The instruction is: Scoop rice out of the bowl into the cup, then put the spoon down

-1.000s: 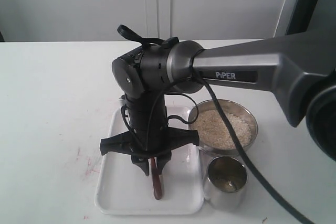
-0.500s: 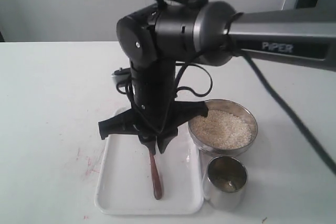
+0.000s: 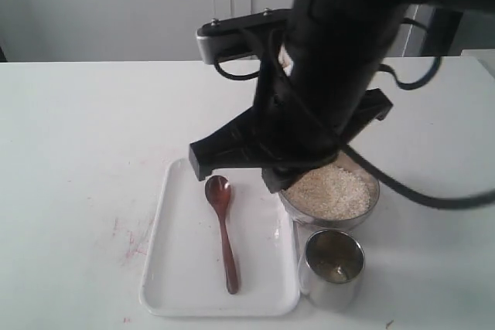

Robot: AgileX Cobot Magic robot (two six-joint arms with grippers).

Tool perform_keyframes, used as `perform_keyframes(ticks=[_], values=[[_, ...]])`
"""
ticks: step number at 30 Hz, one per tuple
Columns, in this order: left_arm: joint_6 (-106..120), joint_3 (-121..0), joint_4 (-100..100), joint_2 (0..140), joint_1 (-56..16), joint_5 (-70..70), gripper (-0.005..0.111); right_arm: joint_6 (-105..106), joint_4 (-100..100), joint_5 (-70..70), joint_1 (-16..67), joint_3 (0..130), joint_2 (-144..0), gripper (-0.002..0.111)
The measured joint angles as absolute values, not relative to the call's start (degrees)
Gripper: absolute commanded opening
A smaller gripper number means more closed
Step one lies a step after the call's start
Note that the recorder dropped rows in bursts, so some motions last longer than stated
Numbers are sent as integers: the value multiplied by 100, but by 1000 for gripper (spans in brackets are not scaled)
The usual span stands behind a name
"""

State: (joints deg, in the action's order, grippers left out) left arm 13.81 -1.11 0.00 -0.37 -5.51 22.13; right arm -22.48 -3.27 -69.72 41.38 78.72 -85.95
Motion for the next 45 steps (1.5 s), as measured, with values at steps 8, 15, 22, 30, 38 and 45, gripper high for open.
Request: perform_keyframes(ticks=[8, 15, 22, 30, 38, 45], values=[[1381, -111, 0, -37, -551, 2213, 14, -2183, -327, -6974, 4487, 6954, -7193, 6], [1381, -111, 0, -37, -551, 2213, 14, -2183, -266, -6996, 4562, 6051, -6160, 6], [1381, -111, 0, -37, -551, 2213, 14, -2169, 0, -6996, 4562, 5206, -5007, 6], [1381, -111, 0, -37, -551, 2213, 14, -2147, 57, -6636, 4562, 4699, -4075, 6], [1381, -111, 0, -37, -551, 2213, 14, -2147, 45, -6395, 4562, 4552, -3944, 6], [1381, -111, 0, -37, -551, 2213, 14, -2147, -191, -6533, 4562, 4552, -3944, 6]])
